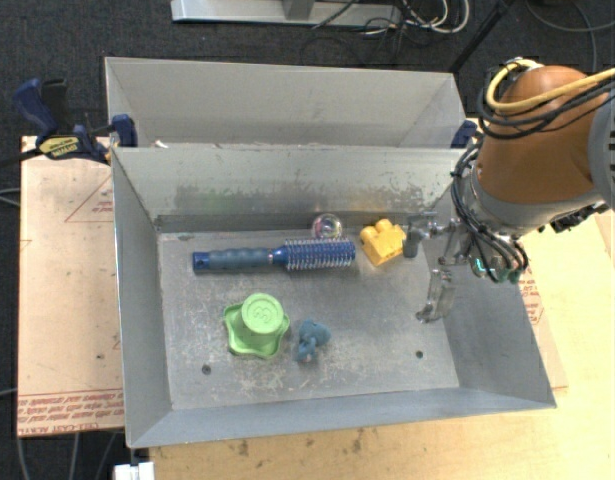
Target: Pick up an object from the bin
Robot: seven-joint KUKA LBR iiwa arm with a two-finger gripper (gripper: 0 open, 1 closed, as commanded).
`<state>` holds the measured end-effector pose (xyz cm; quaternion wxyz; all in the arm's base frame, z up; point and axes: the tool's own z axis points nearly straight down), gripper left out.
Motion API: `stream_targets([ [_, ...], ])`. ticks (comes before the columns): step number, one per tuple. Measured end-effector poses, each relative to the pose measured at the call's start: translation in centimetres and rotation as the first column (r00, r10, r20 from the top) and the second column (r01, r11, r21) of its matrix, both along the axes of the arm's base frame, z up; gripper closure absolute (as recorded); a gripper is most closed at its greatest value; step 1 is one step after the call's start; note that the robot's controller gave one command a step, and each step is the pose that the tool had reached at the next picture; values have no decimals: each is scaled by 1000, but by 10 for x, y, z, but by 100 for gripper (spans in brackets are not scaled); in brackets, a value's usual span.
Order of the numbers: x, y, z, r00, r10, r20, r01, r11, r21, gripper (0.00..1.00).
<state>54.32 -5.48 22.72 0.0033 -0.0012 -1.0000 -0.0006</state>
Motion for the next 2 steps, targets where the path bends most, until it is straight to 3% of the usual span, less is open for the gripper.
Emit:
stream_targets([
  [1, 80, 99, -77, 992, 123, 9, -123, 992, 3, 0],
  [2, 100, 97, -162, 988, 152, 5, -152, 988, 0, 0],
])
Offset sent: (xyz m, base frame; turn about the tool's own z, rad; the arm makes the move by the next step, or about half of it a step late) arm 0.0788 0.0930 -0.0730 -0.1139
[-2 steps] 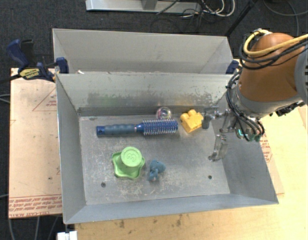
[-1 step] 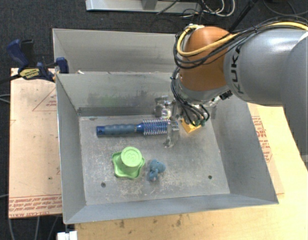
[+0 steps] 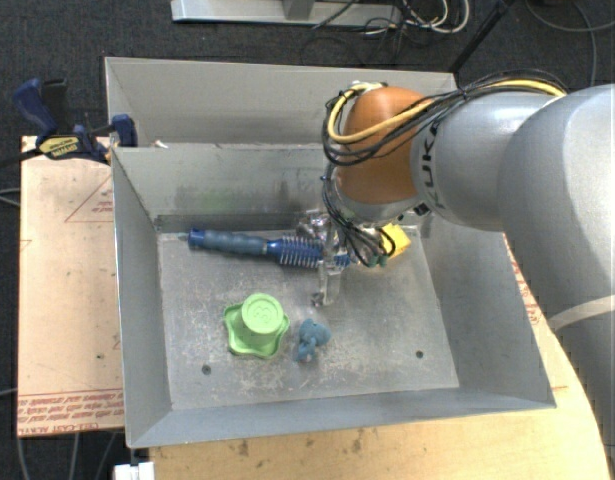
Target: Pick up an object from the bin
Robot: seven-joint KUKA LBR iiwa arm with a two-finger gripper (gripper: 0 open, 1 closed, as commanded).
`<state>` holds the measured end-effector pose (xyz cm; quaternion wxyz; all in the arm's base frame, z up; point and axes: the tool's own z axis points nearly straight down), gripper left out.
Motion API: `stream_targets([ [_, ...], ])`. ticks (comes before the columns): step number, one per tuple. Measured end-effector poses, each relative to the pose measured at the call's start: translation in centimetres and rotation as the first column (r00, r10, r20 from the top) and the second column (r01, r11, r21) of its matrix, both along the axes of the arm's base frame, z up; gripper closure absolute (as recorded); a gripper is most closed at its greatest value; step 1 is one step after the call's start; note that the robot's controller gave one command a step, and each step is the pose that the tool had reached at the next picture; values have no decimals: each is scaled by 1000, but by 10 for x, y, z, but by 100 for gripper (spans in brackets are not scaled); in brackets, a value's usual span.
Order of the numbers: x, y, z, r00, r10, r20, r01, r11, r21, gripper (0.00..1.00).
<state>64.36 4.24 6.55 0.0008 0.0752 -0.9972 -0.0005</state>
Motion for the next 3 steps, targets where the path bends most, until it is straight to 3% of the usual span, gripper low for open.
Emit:
stream_targets([
  [1, 1, 0, 4, 1000, 1, 3, -1, 1000, 0, 100],
  [2, 1, -1, 130, 1000, -28, 12, 28, 1000, 0, 100],
  [3, 9, -1, 202, 945, 328, 10, -328, 945, -3, 100],
])
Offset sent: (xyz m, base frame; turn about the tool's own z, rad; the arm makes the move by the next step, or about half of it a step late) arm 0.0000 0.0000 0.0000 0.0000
